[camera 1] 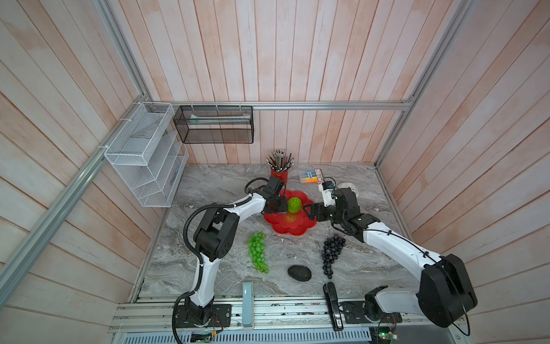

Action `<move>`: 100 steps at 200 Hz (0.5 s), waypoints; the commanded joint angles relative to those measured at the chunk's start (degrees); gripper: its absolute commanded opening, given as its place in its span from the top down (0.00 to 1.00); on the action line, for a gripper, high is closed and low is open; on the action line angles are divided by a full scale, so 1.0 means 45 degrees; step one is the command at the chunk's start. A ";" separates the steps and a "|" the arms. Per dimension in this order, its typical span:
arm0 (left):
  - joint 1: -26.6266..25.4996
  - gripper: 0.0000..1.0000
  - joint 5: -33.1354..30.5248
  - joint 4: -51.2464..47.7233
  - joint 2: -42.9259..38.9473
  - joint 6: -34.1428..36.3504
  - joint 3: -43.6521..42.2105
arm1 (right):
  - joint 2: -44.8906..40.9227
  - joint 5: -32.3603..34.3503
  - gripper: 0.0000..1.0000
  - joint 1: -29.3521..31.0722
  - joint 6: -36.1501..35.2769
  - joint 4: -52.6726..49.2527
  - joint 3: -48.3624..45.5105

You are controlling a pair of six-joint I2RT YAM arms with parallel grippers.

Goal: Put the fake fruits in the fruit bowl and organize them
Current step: 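Carry the purple fruit into the red bowl and release it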

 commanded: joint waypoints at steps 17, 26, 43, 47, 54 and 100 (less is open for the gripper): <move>0.0032 0.35 -0.0070 0.0251 -0.0347 -0.0093 -0.0198 | -0.0353 0.0024 0.14 -0.0021 -0.0274 -0.0619 -0.0399; 0.0032 0.35 -0.0120 0.0252 -0.0464 -0.0085 -0.0225 | -0.0461 -0.0029 0.14 -0.0030 -0.0264 -0.0666 -0.0441; 0.0032 0.30 -0.0197 0.0146 -0.0581 -0.0016 -0.0182 | -0.0576 -0.0019 0.13 -0.0021 -0.0290 -0.0733 -0.0458; 0.0032 0.30 -0.0232 0.0085 -0.0593 0.0002 -0.0137 | -0.0590 0.0019 0.13 -0.0023 -0.0301 -0.0768 -0.0458; 0.0032 0.30 -0.0257 0.0036 -0.0657 0.0023 -0.0124 | -0.0591 0.0079 0.13 -0.0021 -0.0322 -0.0790 -0.0458; 0.0032 0.31 -0.0448 -0.0399 -0.1669 0.0057 -0.0374 | -0.0946 -0.0406 0.13 0.0028 -0.0700 -0.1465 -0.0270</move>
